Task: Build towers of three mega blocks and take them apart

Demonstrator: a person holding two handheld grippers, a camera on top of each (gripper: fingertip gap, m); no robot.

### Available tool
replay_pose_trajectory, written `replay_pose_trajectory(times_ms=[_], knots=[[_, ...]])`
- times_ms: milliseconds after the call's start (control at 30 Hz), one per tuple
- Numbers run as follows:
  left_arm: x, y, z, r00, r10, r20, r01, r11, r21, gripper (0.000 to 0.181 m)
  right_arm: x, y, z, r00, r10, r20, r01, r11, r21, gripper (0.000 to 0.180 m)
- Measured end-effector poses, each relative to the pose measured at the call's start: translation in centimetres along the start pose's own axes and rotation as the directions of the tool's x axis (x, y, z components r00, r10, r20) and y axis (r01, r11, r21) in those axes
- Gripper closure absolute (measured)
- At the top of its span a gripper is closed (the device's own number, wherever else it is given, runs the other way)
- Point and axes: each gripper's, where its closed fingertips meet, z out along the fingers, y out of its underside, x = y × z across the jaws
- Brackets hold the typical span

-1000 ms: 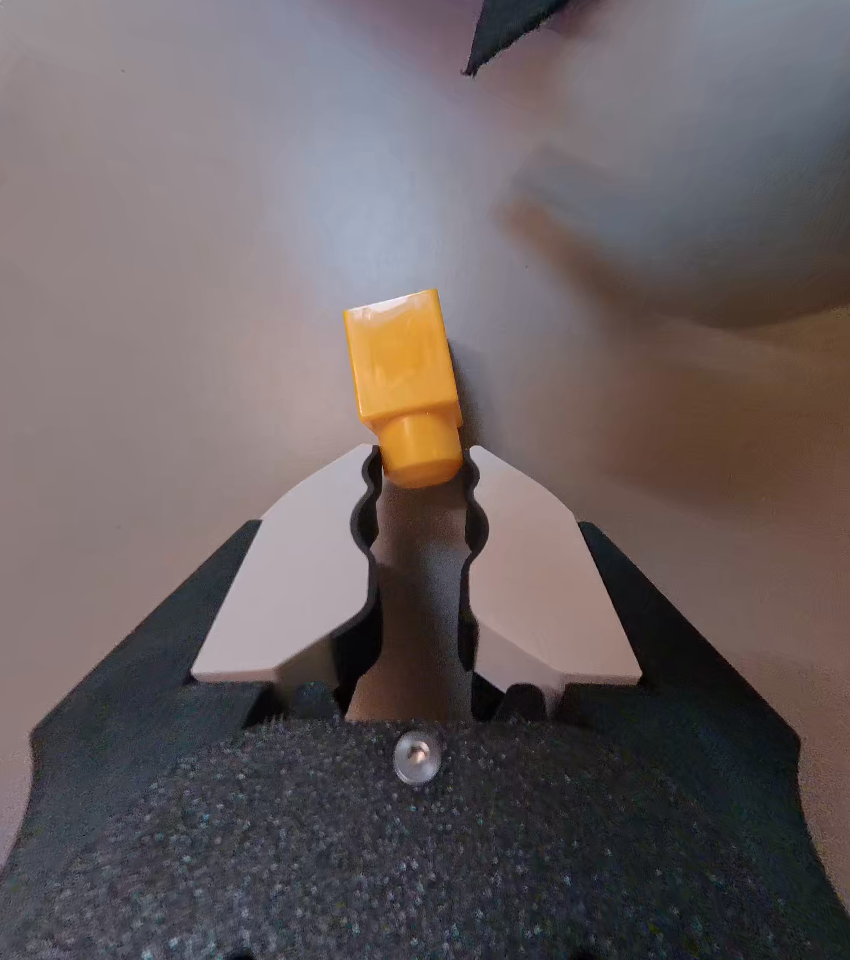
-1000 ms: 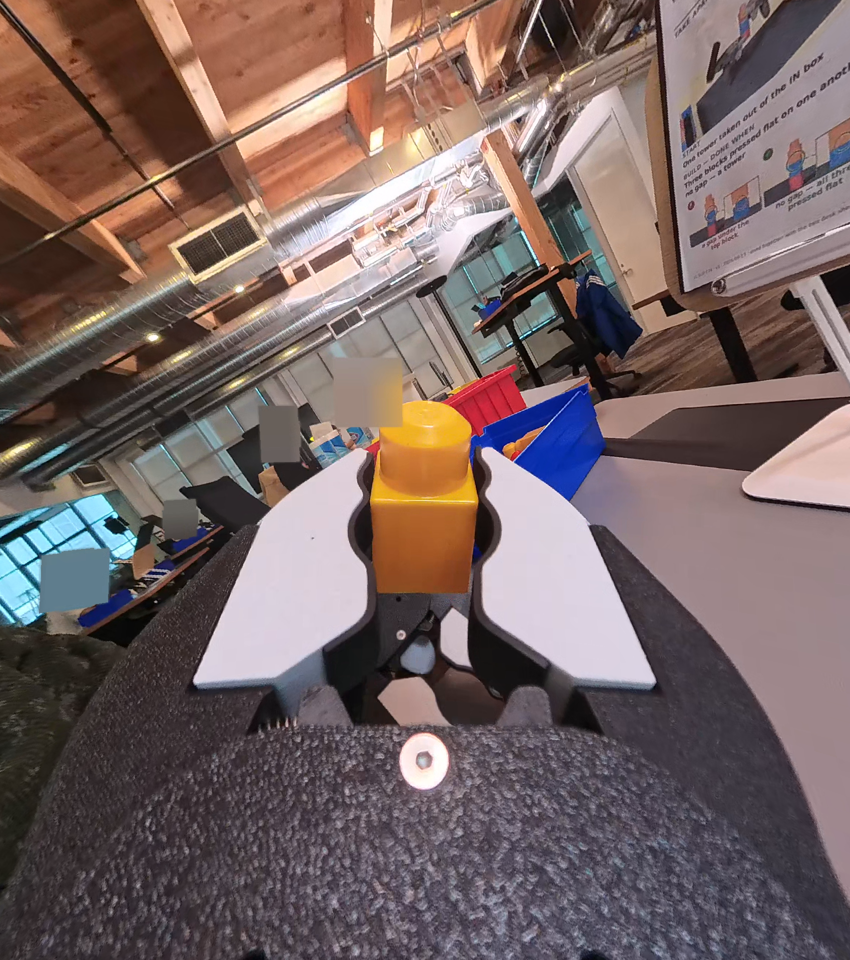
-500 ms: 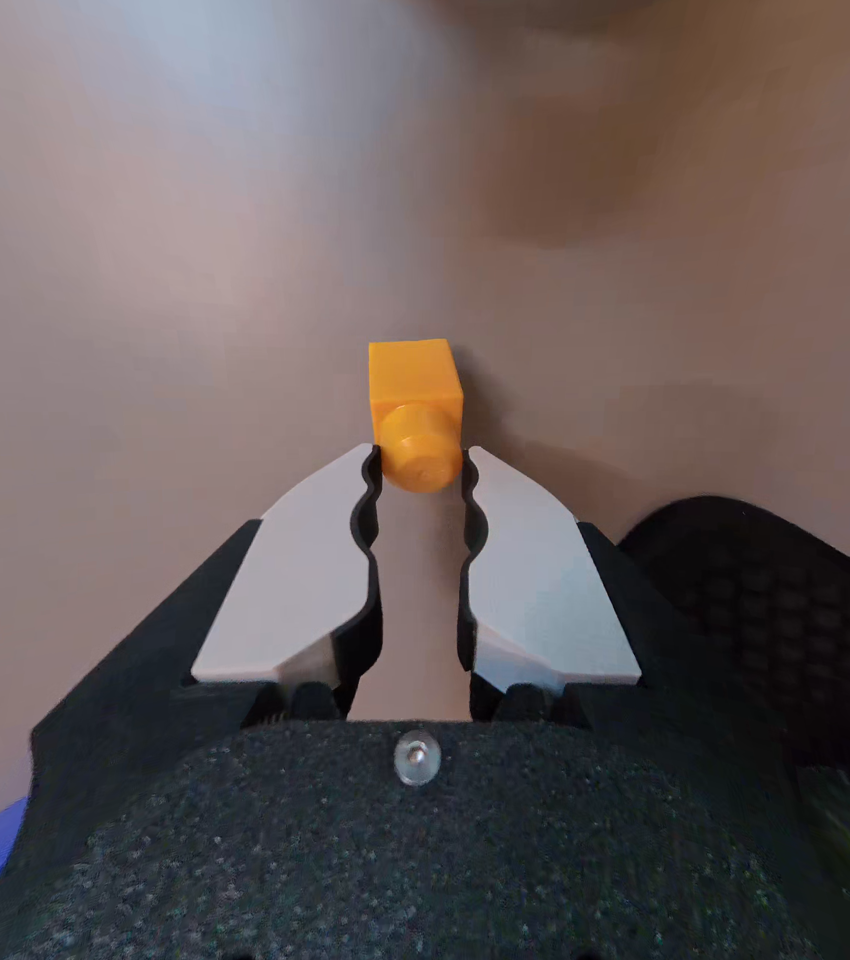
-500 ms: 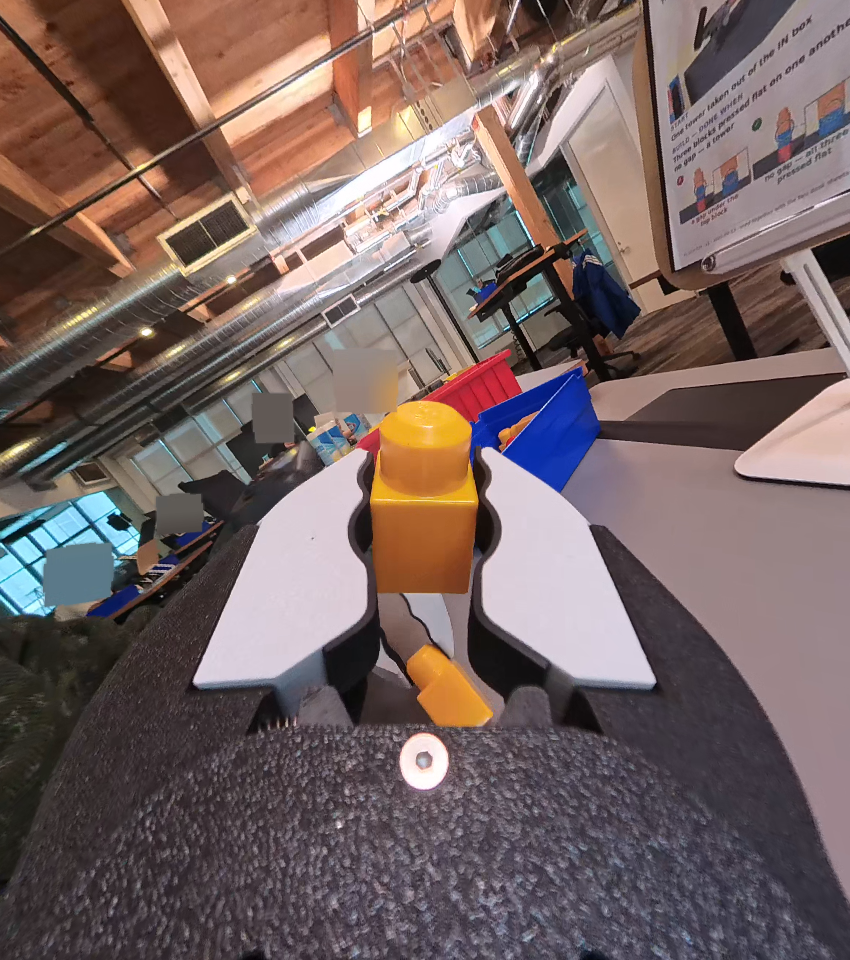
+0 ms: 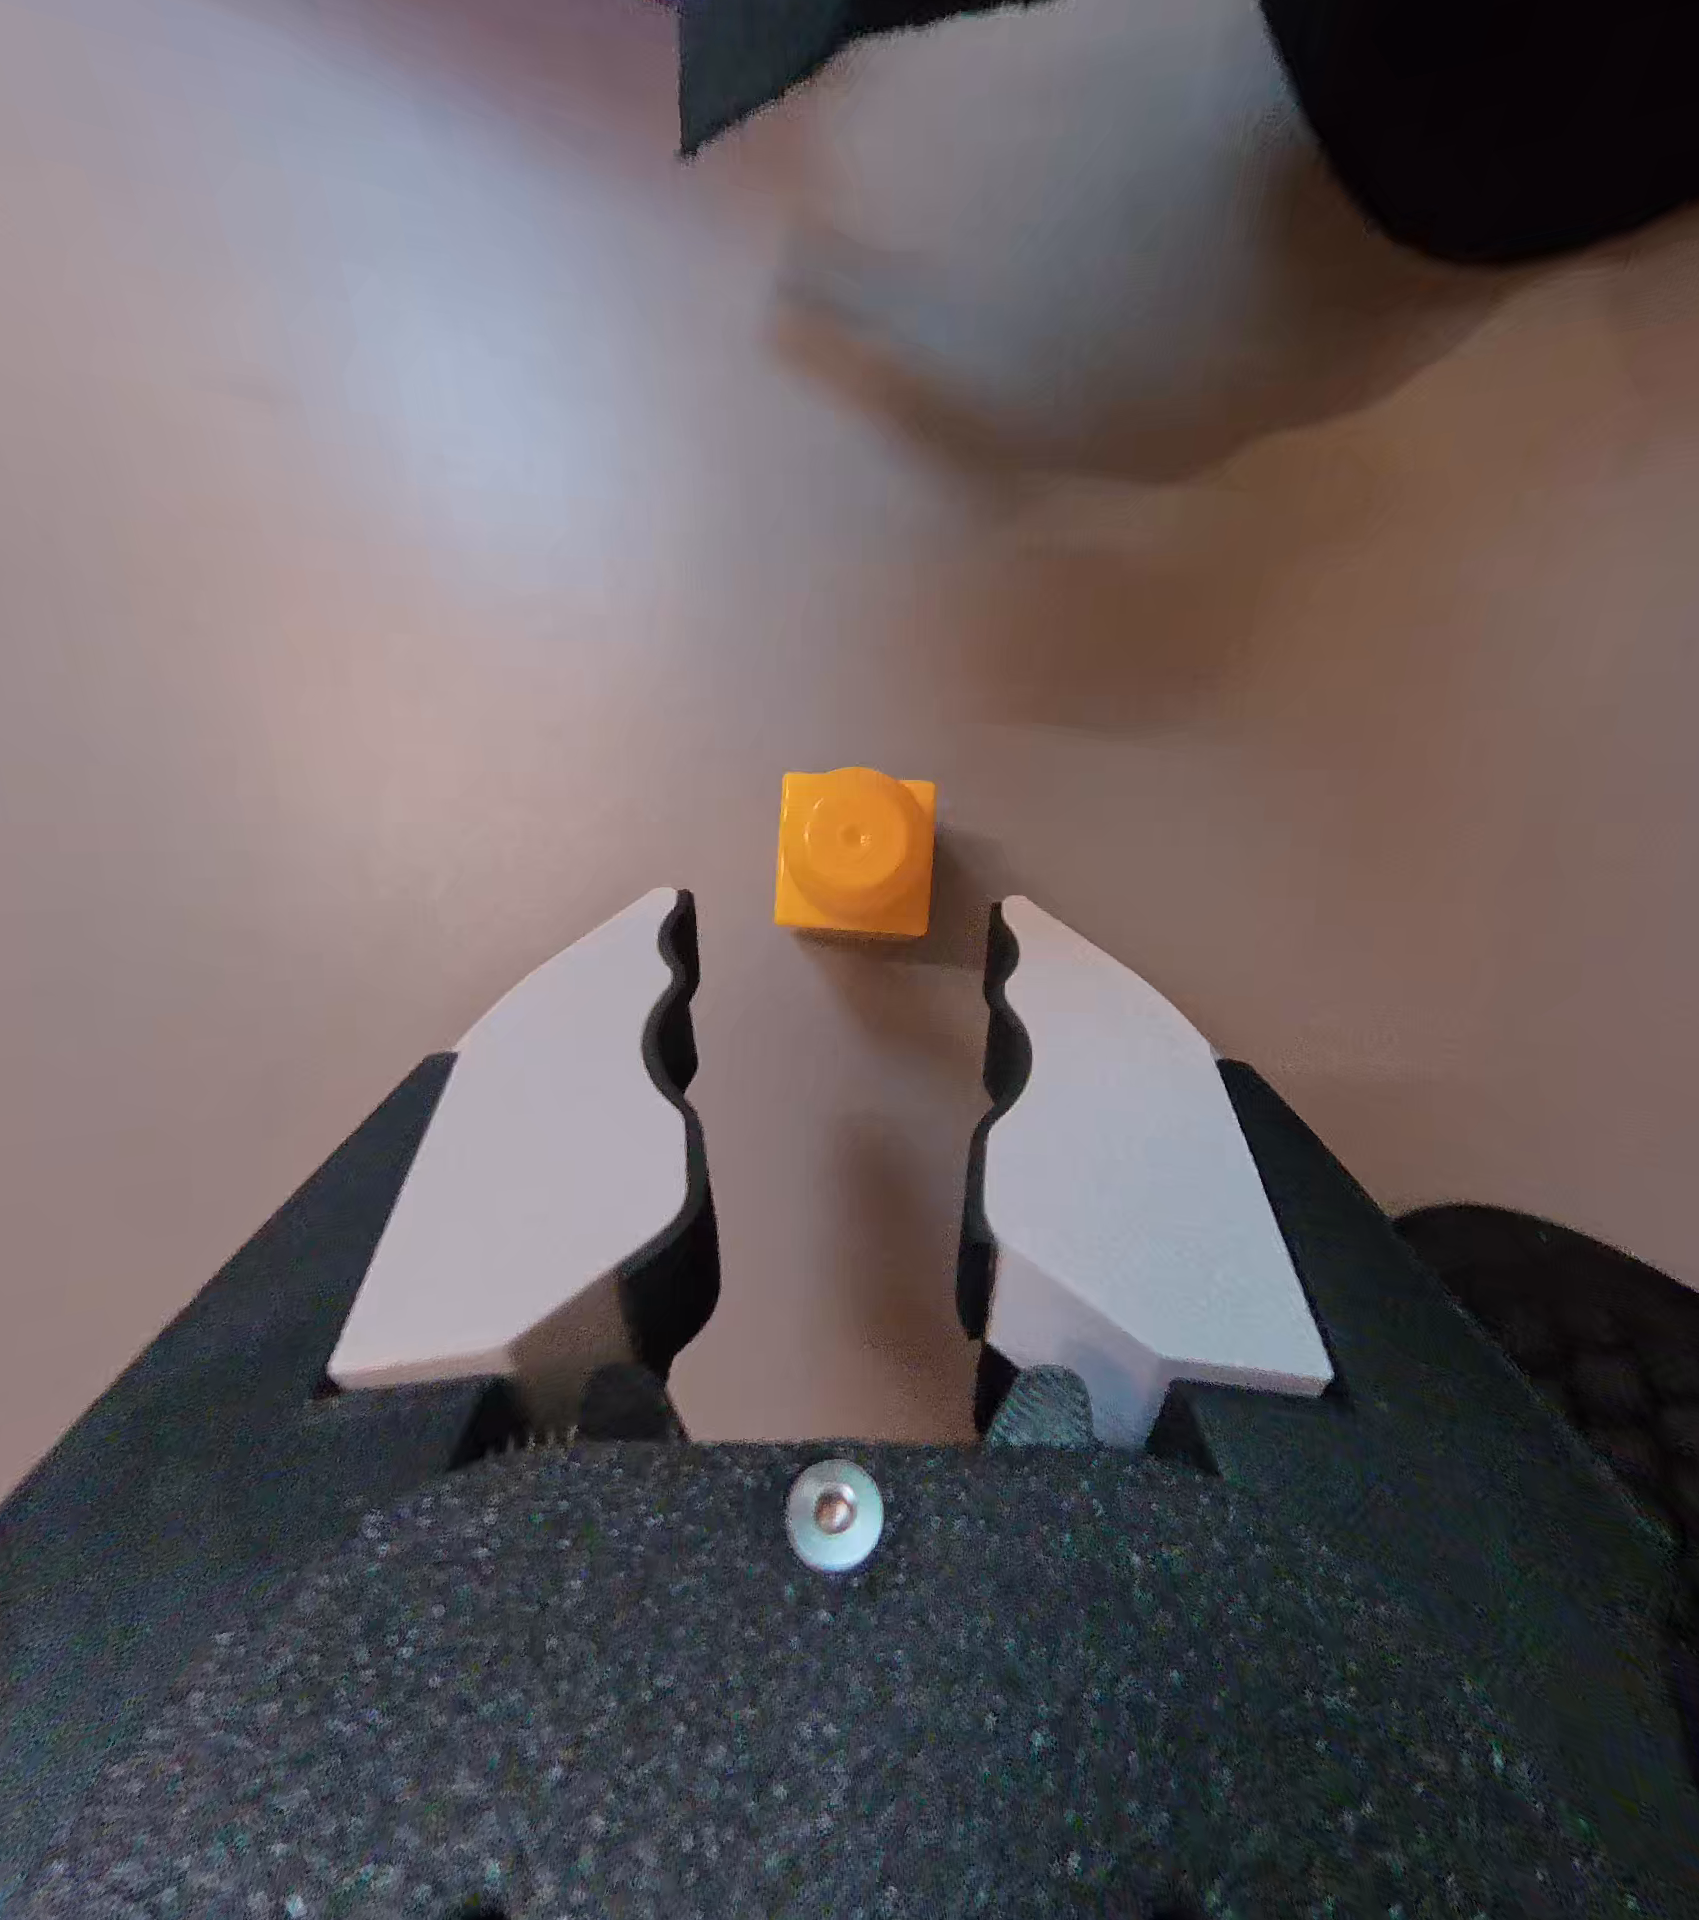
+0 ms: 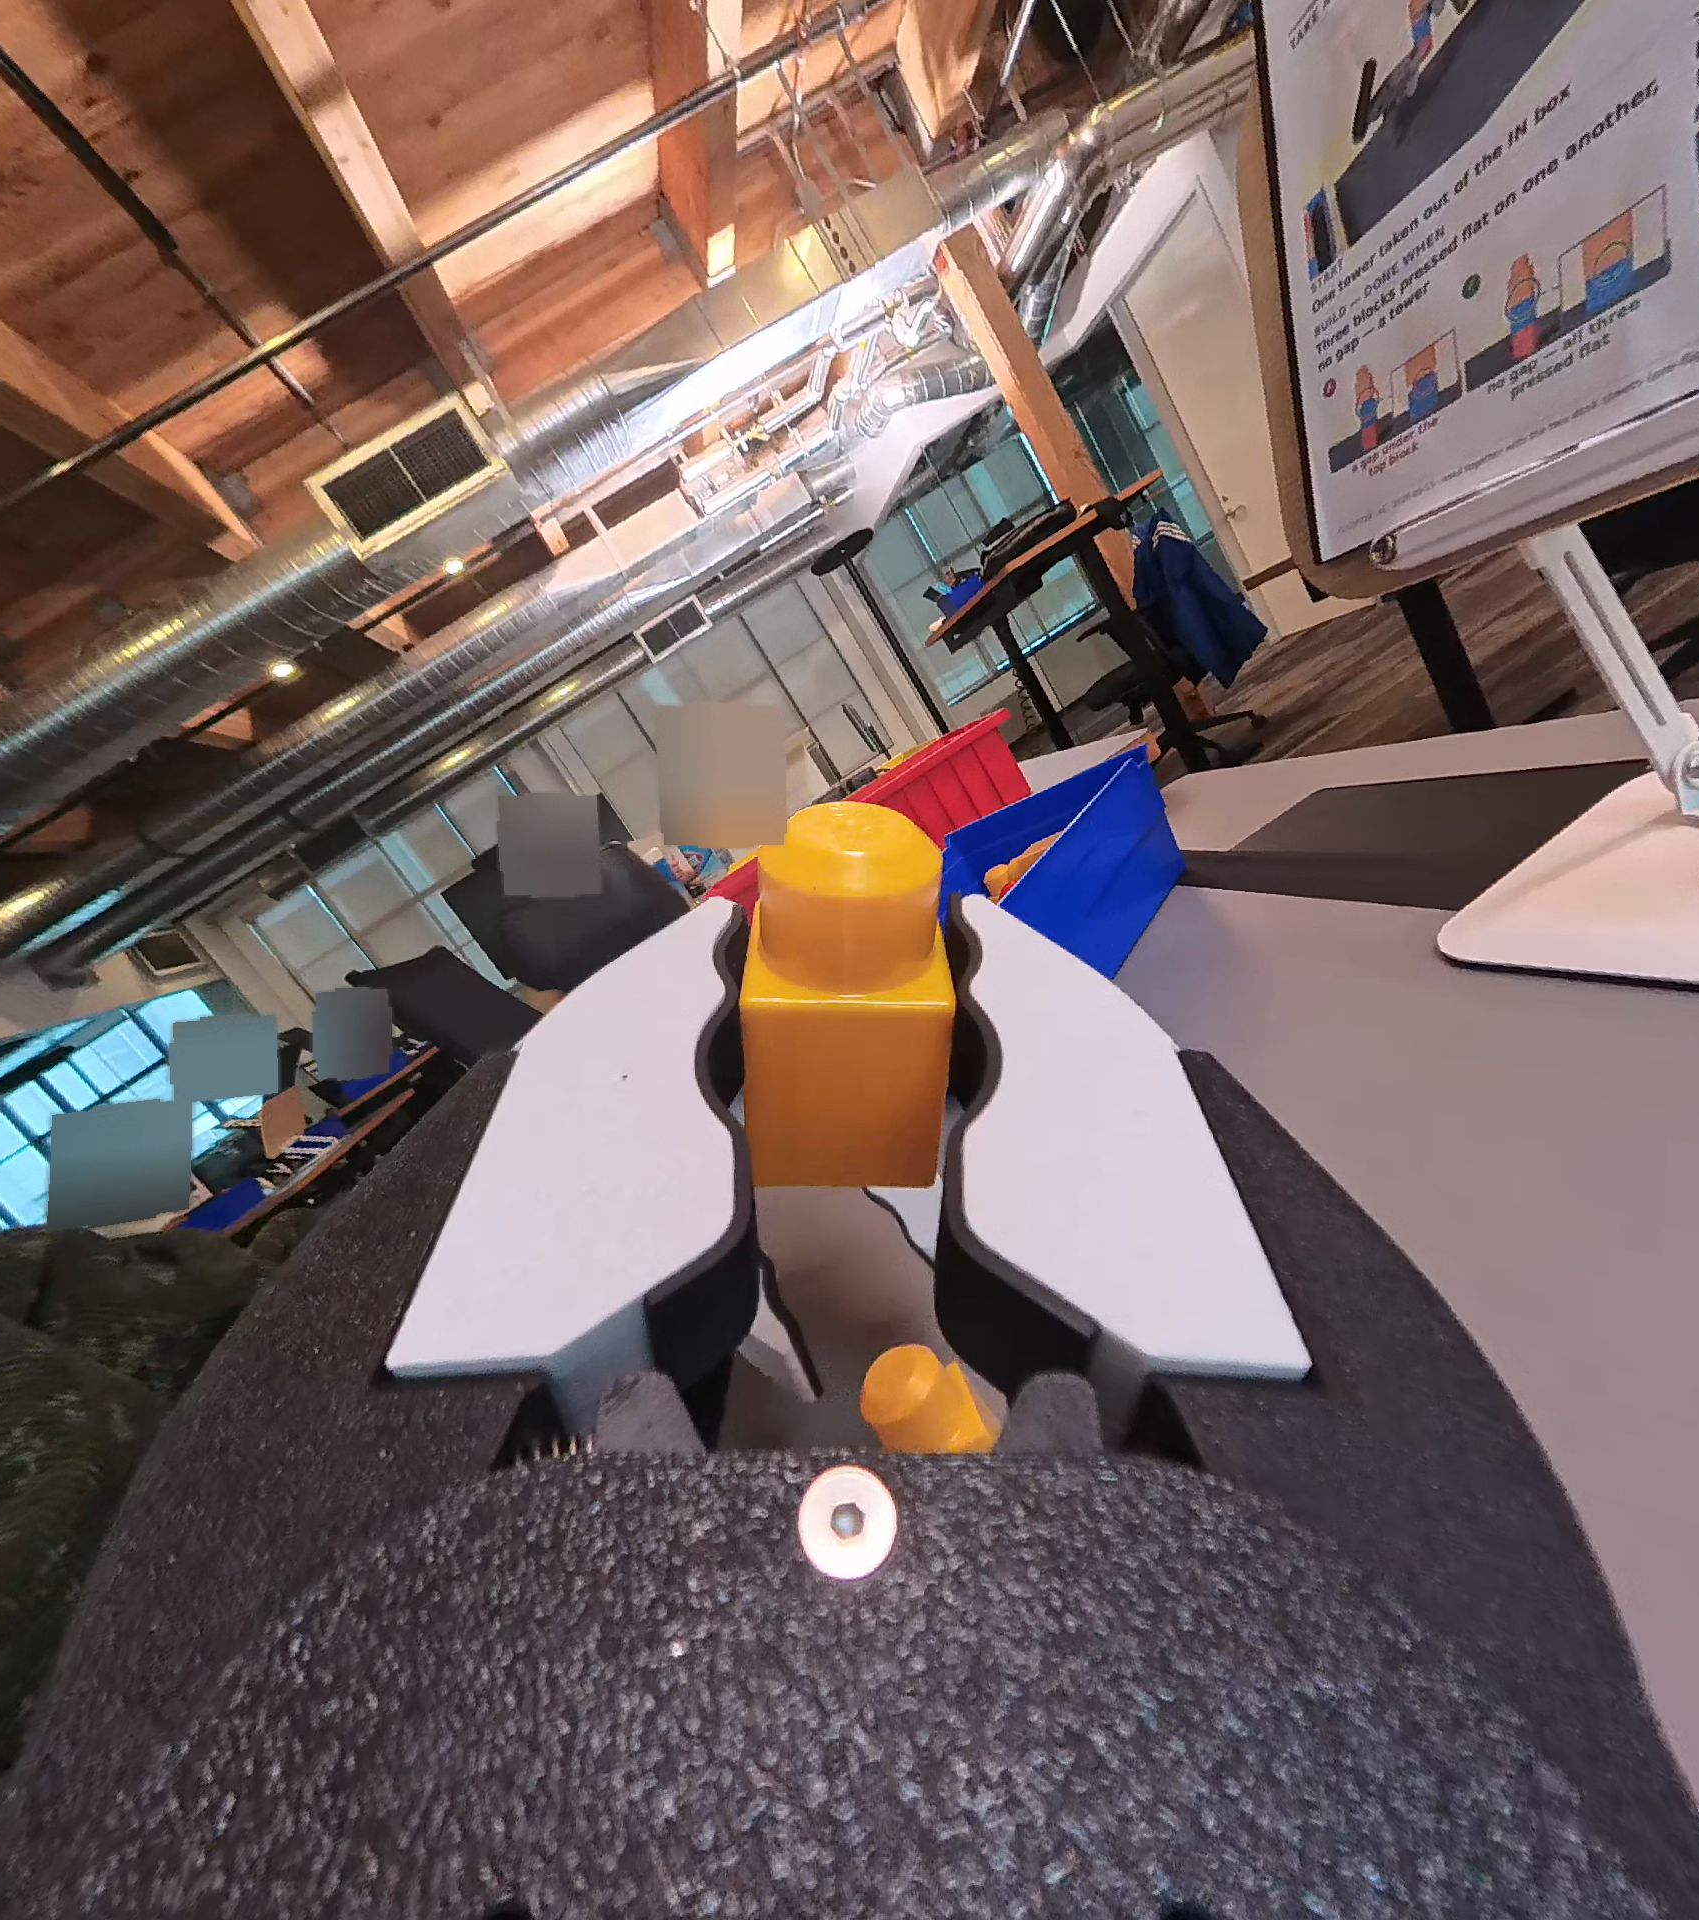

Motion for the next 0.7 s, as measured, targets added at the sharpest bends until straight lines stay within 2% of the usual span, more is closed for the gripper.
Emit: replay_pose_trajectory(times_ms=[100,200,300,367,433,567,700], knots=[[0.5,0.7,1.4,0.999,-0.011,0.035,0.007,0.992,0.13,0.116,-0.1,-0.1,0.0,1.0,-0.02,0.0,0.02,1.0,-0.003,0.143],[0.5,1.7,3.7,0.996,-0.035,0.077,0.019,0.98,0.197,0.116,0.0,0.1,0.1,1.0,-0.022,-0.003,0.022,1.0,-0.008,0.143],[0.2,1.5,5.1,0.993,-0.038,0.11,0.012,0.973,0.229,0.125,-0.1,0.4,0.3,1.0,-0.018,-0.003,0.018,1.0,-0.014,0.143],[-0.4,0.9,5.3,0.988,-0.025,0.155,-0.014,0.969,0.247,0.143,-0.3,0.5,0.4,1.0,-0.031,0.001,0.031,0.999,-0.023,0.143],[-0.5,0.8,5.2,0.985,0.001,0.172,-0.044,0.969,0.245,0.144,-0.6,0.6,0.4,0.999,-0.053,0.009,0.053,0.998,-0.035,0.143],[0.9,-0.8,3.7,0.995,-0.048,0.088,0.022,0.96,0.28,0.143,-1.8,1.3,0.7,0.992,-0.106,0.076,0.112,0.99,-0.081,0.143],[2.4,-3.3,2.1,0.993,-0.116,-0.011,0.115,0.951,0.286,0.144,-3.1,4.8,1.7,0.962,-0.243,0.128,0.267,0.933,-0.239,0.143]])
